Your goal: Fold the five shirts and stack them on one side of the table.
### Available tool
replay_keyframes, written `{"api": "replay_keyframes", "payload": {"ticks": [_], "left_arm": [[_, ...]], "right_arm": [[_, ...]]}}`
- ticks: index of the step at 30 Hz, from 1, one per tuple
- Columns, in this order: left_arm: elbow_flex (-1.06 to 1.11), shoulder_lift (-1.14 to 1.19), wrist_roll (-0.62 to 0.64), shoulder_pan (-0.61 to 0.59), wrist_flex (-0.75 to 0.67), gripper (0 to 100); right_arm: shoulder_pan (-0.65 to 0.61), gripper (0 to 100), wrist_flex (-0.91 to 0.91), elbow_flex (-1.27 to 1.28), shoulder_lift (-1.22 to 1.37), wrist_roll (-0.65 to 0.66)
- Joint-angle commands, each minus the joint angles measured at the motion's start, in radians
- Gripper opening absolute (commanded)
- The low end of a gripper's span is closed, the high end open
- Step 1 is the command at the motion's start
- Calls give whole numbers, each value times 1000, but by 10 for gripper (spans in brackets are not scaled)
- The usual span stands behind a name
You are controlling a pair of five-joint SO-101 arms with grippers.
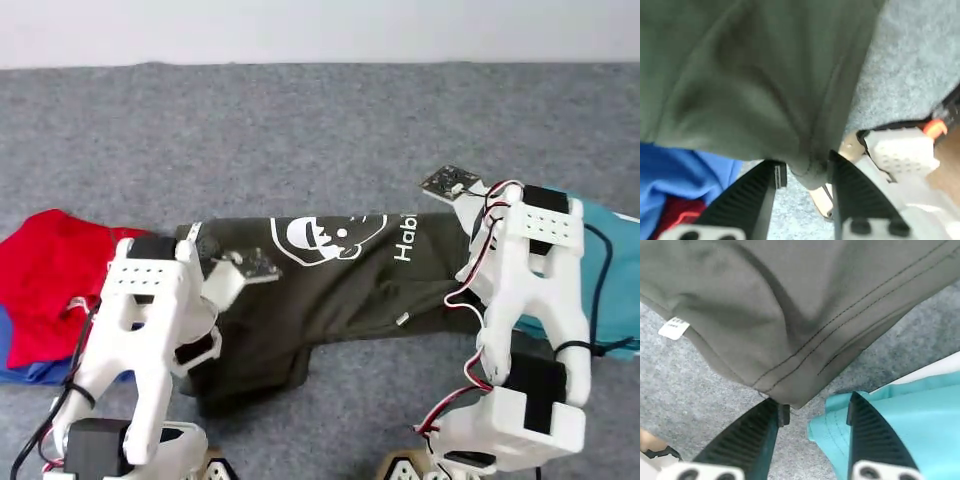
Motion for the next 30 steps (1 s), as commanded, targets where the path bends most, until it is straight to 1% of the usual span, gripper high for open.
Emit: {"api": "replay_keyframes", "payload": {"ticks": [1, 4, 11, 15, 17, 20, 22, 24, 26, 28, 30], "left_arm": [[-104, -46, 72, 3, 37, 164], [-157, -46, 97, -2, 37, 164], [-246, -46, 97, 0, 38, 164], [-369, -46, 100, -5, 34, 159], [-444, -44, 144, -3, 20, 159], [-504, -44, 250, -3, -71, 159], [-510, -38, 282, -3, -135, 159], [-501, -34, 310, -2, -204, 157], [-476, -34, 348, -2, -299, 132], [-427, -32, 364, 0, -405, 93], [-369, 2, 364, 3, -517, 62]], "right_arm": [[12, 199, -5, -12, -56, 12], [12, 199, -7, -12, -58, 12], [15, 199, -1, -28, -59, 12], [48, 198, 99, -183, -58, 11], [65, 198, 133, -269, -58, -8], [70, 197, 139, -373, -58, -94], [56, 197, 136, -416, -50, -147], [12, 197, 111, -420, -47, -195], [-38, 196, 71, -397, -41, -245], [-91, 167, 16, -370, -13, -288], [-134, 93, -51, -347, 38, -319]]}}
